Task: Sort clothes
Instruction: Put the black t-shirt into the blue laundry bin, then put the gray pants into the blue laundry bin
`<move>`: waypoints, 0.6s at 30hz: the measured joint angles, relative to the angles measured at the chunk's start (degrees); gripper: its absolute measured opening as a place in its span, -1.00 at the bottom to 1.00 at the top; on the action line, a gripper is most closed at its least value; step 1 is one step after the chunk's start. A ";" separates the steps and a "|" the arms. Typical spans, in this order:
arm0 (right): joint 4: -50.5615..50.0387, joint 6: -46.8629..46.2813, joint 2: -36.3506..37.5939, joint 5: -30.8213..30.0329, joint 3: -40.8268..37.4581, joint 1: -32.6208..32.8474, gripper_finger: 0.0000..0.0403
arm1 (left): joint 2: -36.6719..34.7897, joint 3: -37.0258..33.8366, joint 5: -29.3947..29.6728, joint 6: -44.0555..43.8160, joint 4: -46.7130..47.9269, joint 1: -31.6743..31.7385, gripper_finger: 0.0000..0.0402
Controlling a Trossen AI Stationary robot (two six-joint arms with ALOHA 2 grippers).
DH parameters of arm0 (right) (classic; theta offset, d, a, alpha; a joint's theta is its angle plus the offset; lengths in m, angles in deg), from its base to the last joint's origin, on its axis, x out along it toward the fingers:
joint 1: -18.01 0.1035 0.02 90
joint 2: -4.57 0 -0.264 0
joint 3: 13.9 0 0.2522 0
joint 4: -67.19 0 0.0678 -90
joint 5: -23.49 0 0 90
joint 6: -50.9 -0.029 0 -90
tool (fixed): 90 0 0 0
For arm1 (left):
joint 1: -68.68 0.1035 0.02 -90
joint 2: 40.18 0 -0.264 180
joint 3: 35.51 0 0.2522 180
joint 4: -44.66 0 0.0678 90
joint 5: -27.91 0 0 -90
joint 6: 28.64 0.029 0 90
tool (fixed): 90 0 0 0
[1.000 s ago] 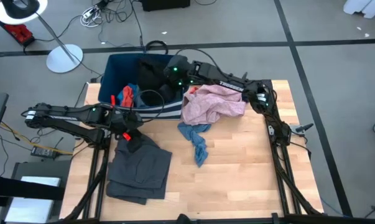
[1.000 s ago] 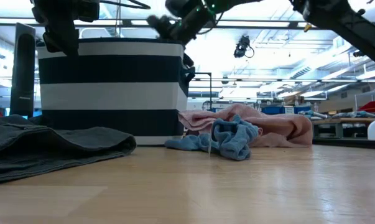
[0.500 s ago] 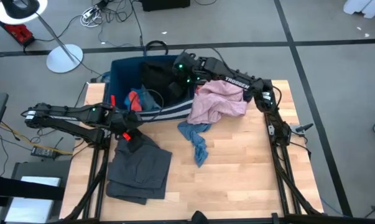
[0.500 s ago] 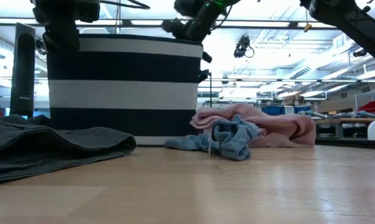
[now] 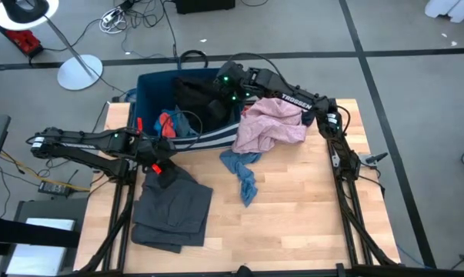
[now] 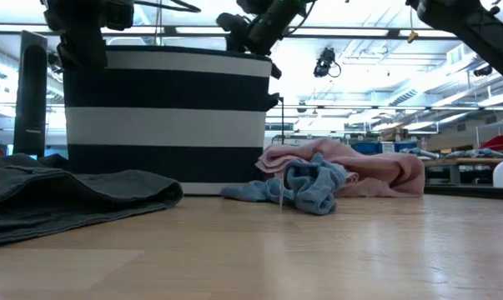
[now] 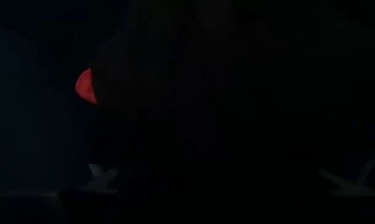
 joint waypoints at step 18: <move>-11.97 2.23 13.91 -9.63 0.04 0.70 0.42 | 0.00 0.00 1.38 0.34 -0.28 0.00 -0.19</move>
